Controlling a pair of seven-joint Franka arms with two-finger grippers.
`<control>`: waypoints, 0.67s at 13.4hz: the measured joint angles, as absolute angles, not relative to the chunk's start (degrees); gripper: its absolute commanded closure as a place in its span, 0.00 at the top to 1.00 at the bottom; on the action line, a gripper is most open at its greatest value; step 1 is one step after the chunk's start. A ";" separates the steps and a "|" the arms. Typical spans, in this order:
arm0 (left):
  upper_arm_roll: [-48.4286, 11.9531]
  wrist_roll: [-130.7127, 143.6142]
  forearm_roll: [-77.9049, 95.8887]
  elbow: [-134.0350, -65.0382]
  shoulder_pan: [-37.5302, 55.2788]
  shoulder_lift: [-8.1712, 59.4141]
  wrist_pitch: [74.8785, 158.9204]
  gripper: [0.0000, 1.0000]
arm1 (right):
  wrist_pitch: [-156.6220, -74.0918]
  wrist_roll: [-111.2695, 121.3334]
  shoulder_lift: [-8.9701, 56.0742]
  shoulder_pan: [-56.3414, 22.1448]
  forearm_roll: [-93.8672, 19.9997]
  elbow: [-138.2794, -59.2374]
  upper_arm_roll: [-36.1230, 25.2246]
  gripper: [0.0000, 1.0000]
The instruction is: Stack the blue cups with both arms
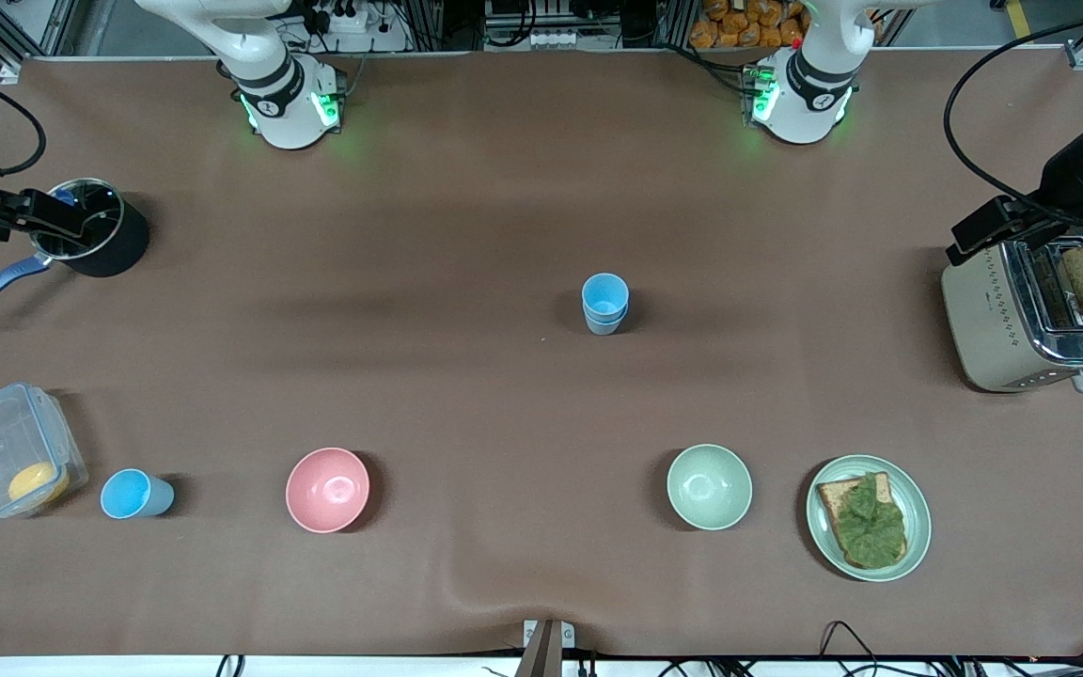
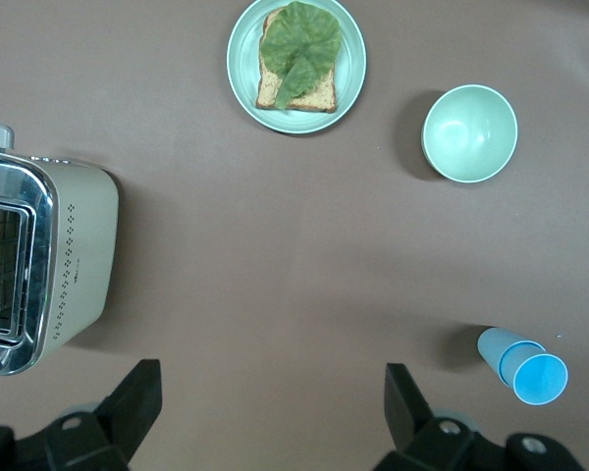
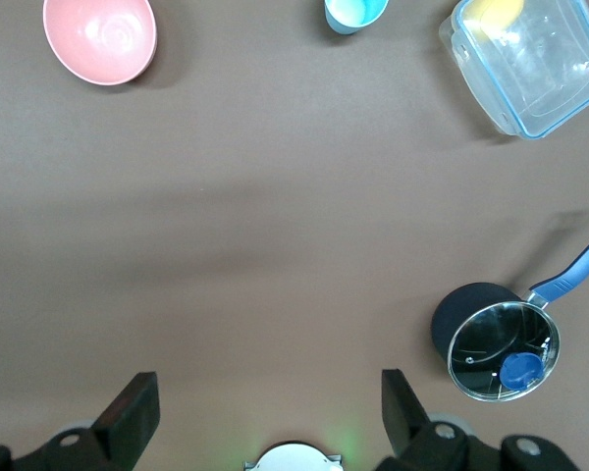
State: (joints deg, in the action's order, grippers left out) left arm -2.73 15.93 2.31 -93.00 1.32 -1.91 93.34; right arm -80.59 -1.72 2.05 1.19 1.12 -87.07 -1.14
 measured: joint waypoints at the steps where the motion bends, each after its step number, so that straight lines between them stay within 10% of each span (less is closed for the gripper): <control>1: -2.90 15.93 2.31 -93.00 1.33 -1.90 93.33 1.00 | -80.59 -1.72 2.05 1.19 1.12 -87.07 -1.14 1.00; 9: 1.45 15.83 2.31 -92.88 3.49 -1.10 93.29 1.00 | -80.55 -1.72 2.05 1.19 1.12 -87.07 -1.14 1.00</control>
